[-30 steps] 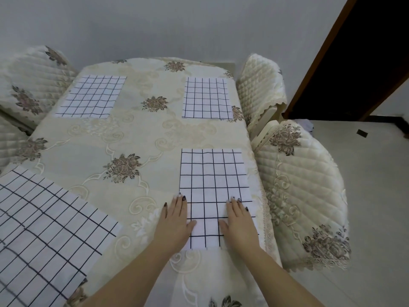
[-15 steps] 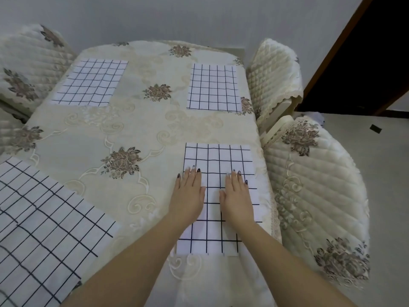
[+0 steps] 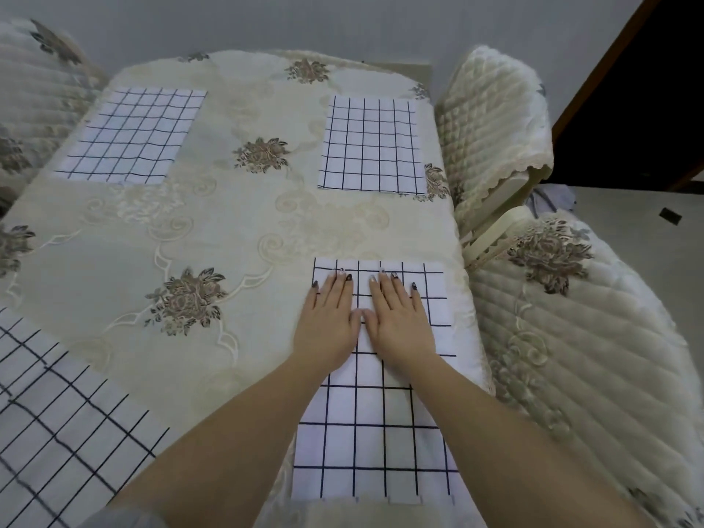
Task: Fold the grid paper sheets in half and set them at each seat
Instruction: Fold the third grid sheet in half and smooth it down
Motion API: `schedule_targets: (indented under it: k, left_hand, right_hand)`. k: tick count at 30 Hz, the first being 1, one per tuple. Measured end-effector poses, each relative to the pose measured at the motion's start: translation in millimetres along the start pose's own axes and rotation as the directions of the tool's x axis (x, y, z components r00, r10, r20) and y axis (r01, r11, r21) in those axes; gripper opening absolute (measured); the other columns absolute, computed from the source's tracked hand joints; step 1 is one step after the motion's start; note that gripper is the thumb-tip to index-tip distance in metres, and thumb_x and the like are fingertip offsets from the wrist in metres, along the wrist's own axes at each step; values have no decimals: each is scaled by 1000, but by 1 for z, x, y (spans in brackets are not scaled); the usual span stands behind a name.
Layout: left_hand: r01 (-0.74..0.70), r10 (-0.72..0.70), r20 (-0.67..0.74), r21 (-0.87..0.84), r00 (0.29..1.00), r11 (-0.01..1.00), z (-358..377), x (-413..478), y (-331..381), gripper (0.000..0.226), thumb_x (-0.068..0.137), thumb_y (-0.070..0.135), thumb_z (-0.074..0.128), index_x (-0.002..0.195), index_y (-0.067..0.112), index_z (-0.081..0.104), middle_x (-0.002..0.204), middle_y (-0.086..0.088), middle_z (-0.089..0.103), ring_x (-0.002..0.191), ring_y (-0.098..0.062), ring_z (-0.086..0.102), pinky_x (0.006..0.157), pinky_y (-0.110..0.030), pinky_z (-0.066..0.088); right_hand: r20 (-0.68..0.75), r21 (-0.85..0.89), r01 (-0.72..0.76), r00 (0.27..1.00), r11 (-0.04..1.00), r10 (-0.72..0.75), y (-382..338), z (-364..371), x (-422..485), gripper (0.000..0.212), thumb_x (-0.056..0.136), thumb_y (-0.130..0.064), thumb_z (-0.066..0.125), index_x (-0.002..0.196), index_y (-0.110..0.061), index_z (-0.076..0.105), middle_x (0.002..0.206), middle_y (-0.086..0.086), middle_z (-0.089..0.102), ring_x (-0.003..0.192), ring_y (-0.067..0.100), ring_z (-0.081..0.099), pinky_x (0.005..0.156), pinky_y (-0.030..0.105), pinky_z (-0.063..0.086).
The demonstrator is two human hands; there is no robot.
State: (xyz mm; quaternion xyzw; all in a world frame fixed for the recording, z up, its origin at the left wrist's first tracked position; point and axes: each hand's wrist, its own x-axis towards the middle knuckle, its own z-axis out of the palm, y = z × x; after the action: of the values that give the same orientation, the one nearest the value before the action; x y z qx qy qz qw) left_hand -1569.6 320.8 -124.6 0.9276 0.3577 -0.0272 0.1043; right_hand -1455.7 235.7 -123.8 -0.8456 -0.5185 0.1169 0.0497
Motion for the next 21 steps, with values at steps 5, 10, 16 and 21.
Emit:
schedule_targets:
  k: [5, 10, 16, 21]
  left_hand:
    - [30, -28, -70, 29, 997, 999, 7, 0, -4, 73, 90, 55, 9, 153, 19, 17, 162, -6, 13, 150, -24, 5, 121, -46, 3]
    - [84, -82, -36, 51, 996, 995, 7, -1, -8, 77, 86, 63, 2, 154, 27, 3, 163, -4, -2, 150, -21, -8, 120, -47, -5]
    - [148, -147, -36, 46, 989, 988, 3, -19, -29, 76, 87, 59, -2, 154, 23, 4, 163, 0, 4, 150, -21, -3, 119, -50, -4]
    - [199, -205, -69, -77, 976, 977, -6, -61, -39, 66, 96, 46, 8, 154, 15, 12, 162, -4, 9, 150, -24, 1, 118, -50, -3]
  right_hand:
    - [-23, -21, -103, 994, 994, 102, 5, 4, -1, 68, 96, -58, 10, 153, -23, -1, 161, 1, -11, 148, 16, -12, 121, 42, -7]
    - [-13, -10, -178, 984, 984, 177, 22, -1, -8, 72, 95, -60, 11, 152, -21, -7, 161, 0, -13, 148, 16, -13, 120, 39, -8]
    - [0, -36, -244, 970, 969, 244, 53, -12, -31, 67, 99, -52, 12, 152, -16, -6, 162, 2, -9, 149, 17, -10, 121, 40, -5]
    - [-25, 53, -263, 964, 963, 264, 48, -16, -71, 64, 100, -47, 12, 152, -12, -1, 162, 2, -4, 149, 17, -5, 120, 35, -4]
